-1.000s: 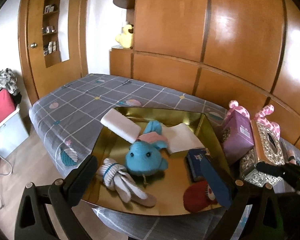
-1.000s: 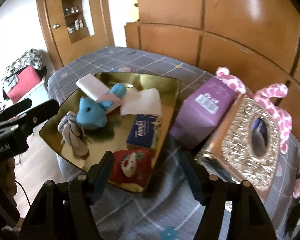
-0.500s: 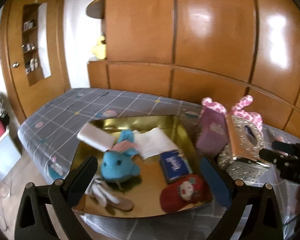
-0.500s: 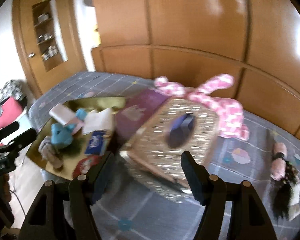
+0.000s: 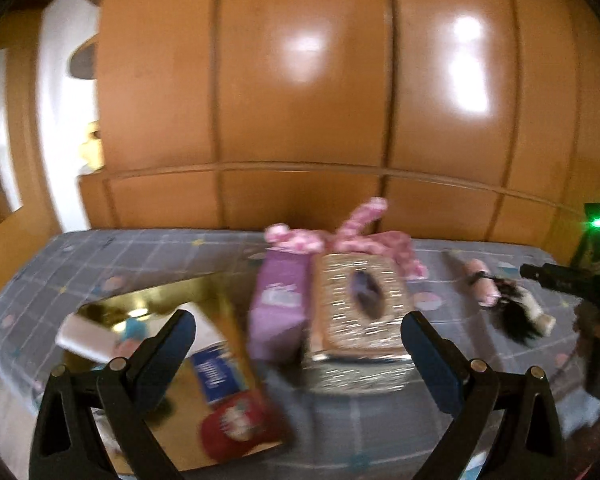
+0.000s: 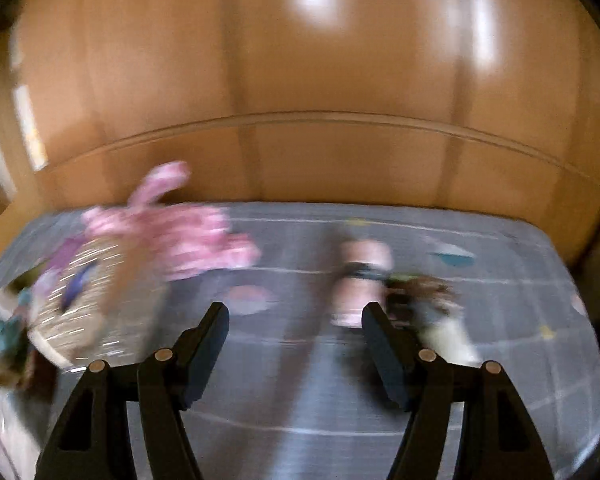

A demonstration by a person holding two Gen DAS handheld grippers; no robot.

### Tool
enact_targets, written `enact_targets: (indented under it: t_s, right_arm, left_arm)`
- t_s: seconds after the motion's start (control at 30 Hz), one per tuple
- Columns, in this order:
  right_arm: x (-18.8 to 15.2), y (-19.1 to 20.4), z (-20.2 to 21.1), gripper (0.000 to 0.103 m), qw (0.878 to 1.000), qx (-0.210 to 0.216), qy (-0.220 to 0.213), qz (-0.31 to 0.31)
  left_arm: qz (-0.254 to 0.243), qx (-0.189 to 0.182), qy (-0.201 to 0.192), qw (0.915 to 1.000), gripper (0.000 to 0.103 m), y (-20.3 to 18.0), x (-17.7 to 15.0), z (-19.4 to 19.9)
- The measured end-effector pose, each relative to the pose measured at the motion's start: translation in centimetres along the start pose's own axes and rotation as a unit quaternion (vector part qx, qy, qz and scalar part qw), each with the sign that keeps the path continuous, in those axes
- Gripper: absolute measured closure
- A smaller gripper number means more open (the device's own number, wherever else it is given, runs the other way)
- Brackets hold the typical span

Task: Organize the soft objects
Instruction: 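Move both grippers back from the tray to the table, then grasp the pink rolled towel with the left gripper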

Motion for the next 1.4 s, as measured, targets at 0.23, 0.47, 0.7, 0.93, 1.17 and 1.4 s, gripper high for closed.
enact_targets:
  t_s: [0.23, 0.47, 0.7, 0.93, 1.17, 1.4]
  right_arm:
    - [-2.1, -13.7, -1.4, 0.033, 0.986, -0.111, 0.009, -0.123]
    - [-4.7, -19.7, -1.3, 0.033, 0.960, -0.121, 0.014, -0.250]
    - [-5.2, -20.5, -0.8, 0.033, 0.952, -0.089, 0.015, -0.291]
    - [-4.9, -19.7, -1.1, 0.033, 0.956, -0.065, 0.015, -0.287]
    - [-5.1, -19.7, -1.4, 0.033, 0.953, -0.045, 0.023, -0.299]
    - [-5.1, -19.3, -2.0, 0.033, 0.954, -0.026, 0.036, -0.298]
  left_arm:
    - [-0.036, -0.092, 0.028, 0.9947, 0.000, -7.6, 1.4, -2.4]
    - [-0.104, -0.115, 0.060, 0.9861, 0.000, -15.9, 1.8, -6.0]
    - [-0.149, -0.133, 0.109, 0.9738, 0.000, -23.0, 1.0, -11.7]
    - [-0.170, -0.134, 0.161, 0.9629, 0.010, -28.3, -0.1, -18.0]
    - [-0.179, -0.147, 0.203, 0.9515, 0.054, -32.3, -1.0, -22.6]
    - [-0.161, -0.164, 0.222, 0.9475, 0.061, -34.9, -0.4, -26.4]
Point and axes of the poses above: each gripper's, at about its wrist camera, not at the fingertips, and z roughly against the way its jaws point, y to its left, x to its top, the point moved 4 cm from there along -z, roughly the way its jaws point, and after that the axes turned 1 degree about z, right-handed, at the moved point
